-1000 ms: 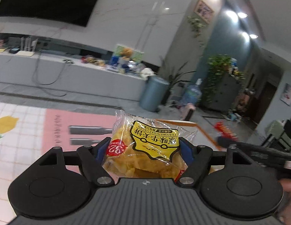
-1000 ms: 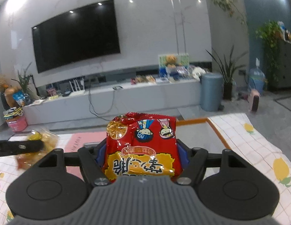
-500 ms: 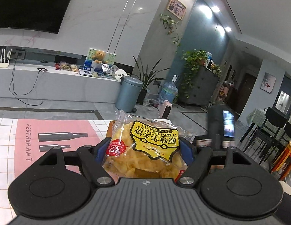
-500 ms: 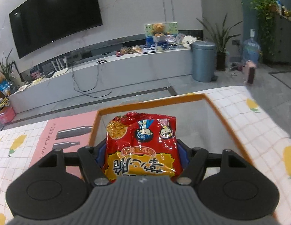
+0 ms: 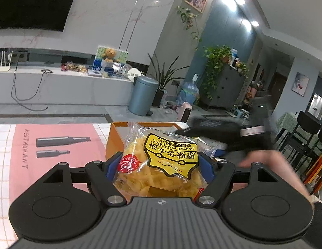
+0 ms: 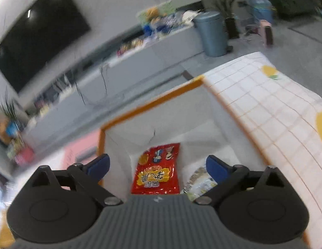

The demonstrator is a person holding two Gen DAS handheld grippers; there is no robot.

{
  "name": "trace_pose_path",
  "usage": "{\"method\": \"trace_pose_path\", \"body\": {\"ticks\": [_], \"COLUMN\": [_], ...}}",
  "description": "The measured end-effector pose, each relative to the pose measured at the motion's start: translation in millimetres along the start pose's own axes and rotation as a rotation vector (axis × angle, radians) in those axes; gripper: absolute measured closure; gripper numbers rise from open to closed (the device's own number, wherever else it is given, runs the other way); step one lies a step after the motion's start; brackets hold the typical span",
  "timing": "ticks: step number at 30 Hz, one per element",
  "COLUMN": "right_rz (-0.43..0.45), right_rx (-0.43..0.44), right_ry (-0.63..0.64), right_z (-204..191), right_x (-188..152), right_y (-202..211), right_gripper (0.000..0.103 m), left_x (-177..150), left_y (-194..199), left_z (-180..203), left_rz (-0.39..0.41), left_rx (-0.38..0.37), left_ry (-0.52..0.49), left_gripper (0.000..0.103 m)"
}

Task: Organize snacks
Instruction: 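Open the right gripper over the box while the left lowers the cracker bag in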

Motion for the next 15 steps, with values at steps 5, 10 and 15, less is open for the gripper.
{"method": "trace_pose_path", "body": {"ticks": [5, 10, 15], "right_rz": [0.046, 0.045, 0.063], "right_rx": [0.03, -0.058, -0.064], "right_ry": [0.029, 0.055, 0.028], "right_z": [3.0, 21.7, 42.9], "right_x": [-12.6, -18.6, -8.9], "right_y": [64.2, 80.5, 87.3], "right_gripper": [0.003, 0.003, 0.003], "left_x": [6.9, 14.1, 26.3], "left_y": [-20.6, -51.9, -89.2], "left_z": [30.4, 59.3, 73.6], "left_rz": [-0.041, -0.095, -0.119], "left_rx": [0.06, 0.134, 0.19], "left_ry": [-0.025, -0.065, -0.074], "left_gripper": [0.016, 0.016, 0.016]}}
Point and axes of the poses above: each gripper's, at about its wrist camera, not at the fingertips, and y roughly against the way its jaws point, z to its right, x to its top, the point moved 3 cm from there along -y, roughly the way its jaws point, and after that the axes turned 15 degrees about x, right-handed, at the moved point
